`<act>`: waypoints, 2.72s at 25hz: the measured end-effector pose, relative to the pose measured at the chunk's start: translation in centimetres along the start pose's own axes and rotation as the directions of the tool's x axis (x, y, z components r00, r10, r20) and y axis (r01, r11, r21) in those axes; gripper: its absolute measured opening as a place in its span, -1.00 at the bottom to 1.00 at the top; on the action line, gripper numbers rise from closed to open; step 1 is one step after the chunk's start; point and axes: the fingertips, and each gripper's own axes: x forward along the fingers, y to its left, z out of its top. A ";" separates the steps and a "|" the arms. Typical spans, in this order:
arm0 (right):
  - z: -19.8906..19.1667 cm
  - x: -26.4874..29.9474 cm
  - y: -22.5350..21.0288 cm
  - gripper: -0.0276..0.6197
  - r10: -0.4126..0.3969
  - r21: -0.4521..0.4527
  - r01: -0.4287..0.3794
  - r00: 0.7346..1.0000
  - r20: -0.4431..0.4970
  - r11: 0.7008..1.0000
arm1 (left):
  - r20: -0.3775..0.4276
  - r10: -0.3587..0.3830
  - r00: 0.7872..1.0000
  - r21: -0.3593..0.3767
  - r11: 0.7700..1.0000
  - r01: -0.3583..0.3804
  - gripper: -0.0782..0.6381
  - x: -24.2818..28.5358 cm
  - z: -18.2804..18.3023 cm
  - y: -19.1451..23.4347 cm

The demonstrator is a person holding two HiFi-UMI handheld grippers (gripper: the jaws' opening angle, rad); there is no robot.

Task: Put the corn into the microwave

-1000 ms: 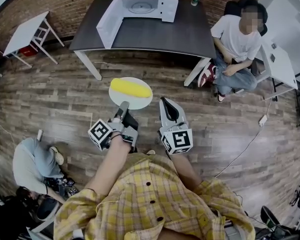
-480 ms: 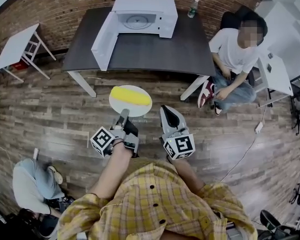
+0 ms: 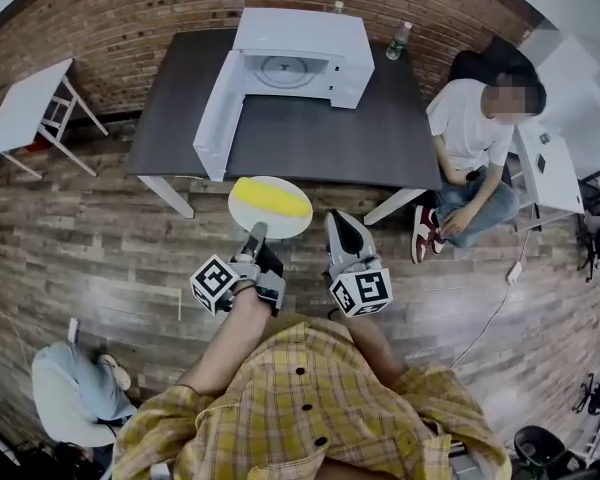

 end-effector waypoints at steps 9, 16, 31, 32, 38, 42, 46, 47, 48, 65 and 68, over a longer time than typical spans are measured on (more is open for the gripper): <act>0.1 7.2 -1.9 -0.91 -0.069 0.005 0.069 0.998 0.000 0.998 | -0.035 0.008 0.999 -0.012 1.000 -0.009 -0.72 6.8 5.4 -0.7; 1.6 9.4 -3.4 -0.92 -0.116 0.011 0.116 0.992 0.041 0.993 | -0.081 0.004 0.997 -0.001 1.000 -0.004 -0.72 10.1 6.3 -1.2; -0.3 14.5 -8.2 -0.92 -0.117 0.027 0.117 0.993 -0.004 0.993 | -0.055 -0.012 0.998 -0.068 0.998 0.009 -0.71 16.7 6.9 -1.2; -0.4 15.0 -8.6 -0.92 -0.113 0.030 0.113 0.994 -0.006 0.993 | -0.049 -0.017 0.999 -0.071 0.997 0.013 -0.71 17.3 7.0 -1.4; -0.6 18.5 -11.5 -0.92 -0.064 0.022 0.064 0.998 -0.012 0.998 | 0.000 -0.012 1.000 -0.046 0.999 0.012 -0.71 21.2 8.0 -1.6; -0.6 20.5 -13.5 -0.92 -0.041 0.030 0.041 0.999 -0.023 0.999 | 0.028 0.006 1.000 -0.054 0.999 -0.004 -0.71 23.7 8.1 -1.5; -0.7 21.8 -15.1 -0.92 -0.025 0.036 0.026 0.999 -0.029 0.999 | 0.060 -0.017 0.998 -0.076 0.997 0.021 -0.71 25.7 8.2 -1.9; -0.7 22.1 -15.4 -0.92 -0.018 0.039 0.019 0.999 -0.029 0.999 | 0.067 -0.017 0.998 -0.074 0.997 0.022 -0.71 26.1 8.3 -1.9; -0.6 22.4 -15.7 -0.92 -0.012 0.040 0.013 1.000 -0.029 0.999 | 0.073 -0.016 0.997 -0.071 0.997 0.021 -0.71 26.6 8.4 -1.8; -3.2 25.9 -18.8 -0.93 0.034 0.076 -0.029 0.997 -0.075 0.997 | 0.155 0.064 0.986 -0.105 0.993 -0.048 -0.71 31.6 10.6 2.5; -3.3 26.8 -19.0 -0.93 0.026 0.067 -0.021 0.997 -0.078 0.998 | 0.147 0.071 0.987 -0.108 0.993 -0.055 -0.71 32.8 11.4 3.0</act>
